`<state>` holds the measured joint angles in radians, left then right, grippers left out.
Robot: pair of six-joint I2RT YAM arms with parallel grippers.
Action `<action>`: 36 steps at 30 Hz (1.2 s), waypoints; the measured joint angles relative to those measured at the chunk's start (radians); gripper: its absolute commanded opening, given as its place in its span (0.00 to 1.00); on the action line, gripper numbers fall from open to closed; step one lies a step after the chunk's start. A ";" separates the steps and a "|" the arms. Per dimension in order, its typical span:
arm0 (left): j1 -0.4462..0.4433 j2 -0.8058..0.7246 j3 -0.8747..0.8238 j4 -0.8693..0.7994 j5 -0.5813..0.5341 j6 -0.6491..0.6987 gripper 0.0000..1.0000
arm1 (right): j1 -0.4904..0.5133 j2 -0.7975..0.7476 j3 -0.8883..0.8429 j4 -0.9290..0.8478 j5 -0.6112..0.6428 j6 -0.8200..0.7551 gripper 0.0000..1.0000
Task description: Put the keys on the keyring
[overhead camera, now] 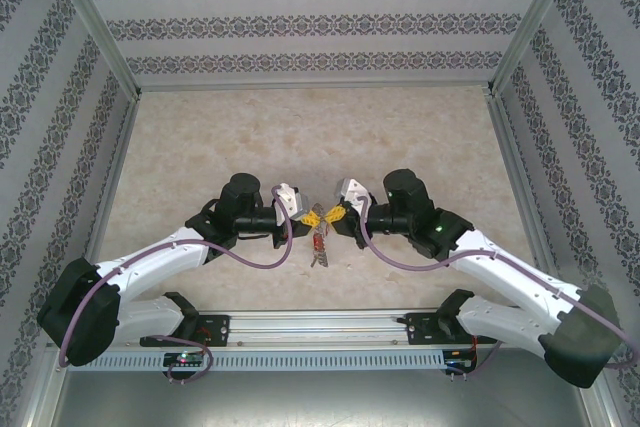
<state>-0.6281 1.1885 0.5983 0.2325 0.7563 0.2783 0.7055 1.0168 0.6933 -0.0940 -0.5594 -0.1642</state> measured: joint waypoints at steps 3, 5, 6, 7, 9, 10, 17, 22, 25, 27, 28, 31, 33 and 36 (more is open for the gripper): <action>0.000 0.000 0.000 0.000 0.000 0.000 0.00 | 0.009 0.014 0.005 0.005 0.001 0.000 0.00; 0.000 0.000 0.000 0.000 0.000 0.000 0.00 | 0.014 0.023 0.007 0.012 0.001 0.000 0.00; 0.000 0.000 0.000 0.000 0.000 0.000 0.00 | 0.019 0.027 0.011 0.015 0.002 0.000 0.00; 0.000 0.000 0.000 0.000 0.000 0.000 0.00 | 0.019 0.032 0.013 0.018 0.005 0.000 0.00; 0.000 0.000 0.000 0.000 0.000 0.000 0.00 | 0.024 0.041 0.018 0.025 0.013 0.000 0.00; 0.000 0.000 0.000 0.000 0.000 0.000 0.00 | 0.026 0.043 0.018 0.029 0.019 0.000 0.00; 0.000 0.000 0.000 0.000 -0.001 0.000 0.00 | 0.058 0.051 0.028 0.021 0.108 -0.009 0.00; 0.000 0.000 0.000 0.001 -0.006 -0.003 0.00 | 0.070 0.051 0.031 0.016 0.153 -0.019 0.00; 0.000 0.001 0.000 0.001 -0.009 -0.004 0.00 | 0.072 0.051 0.031 0.016 0.170 -0.019 0.00; 0.000 0.001 0.000 0.001 -0.013 -0.004 0.00 | 0.079 0.051 0.033 0.011 0.192 -0.019 0.00; 0.000 0.001 0.000 0.001 -0.016 -0.004 0.00 | 0.085 0.052 0.035 0.005 0.208 -0.019 0.00; 0.000 0.002 0.000 0.008 -0.027 -0.008 0.00 | 0.091 0.054 0.044 -0.008 0.246 -0.019 0.00; 0.002 0.002 0.000 0.015 -0.033 -0.014 0.00 | 0.091 0.054 0.047 -0.014 0.268 -0.018 0.00; 0.002 0.002 0.000 0.023 -0.039 -0.022 0.00 | 0.090 0.054 0.047 -0.025 0.293 -0.013 0.00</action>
<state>-0.6262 1.1900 0.5983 0.2550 0.7170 0.2565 0.7959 1.0706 0.7399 -0.1192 -0.2665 -0.1768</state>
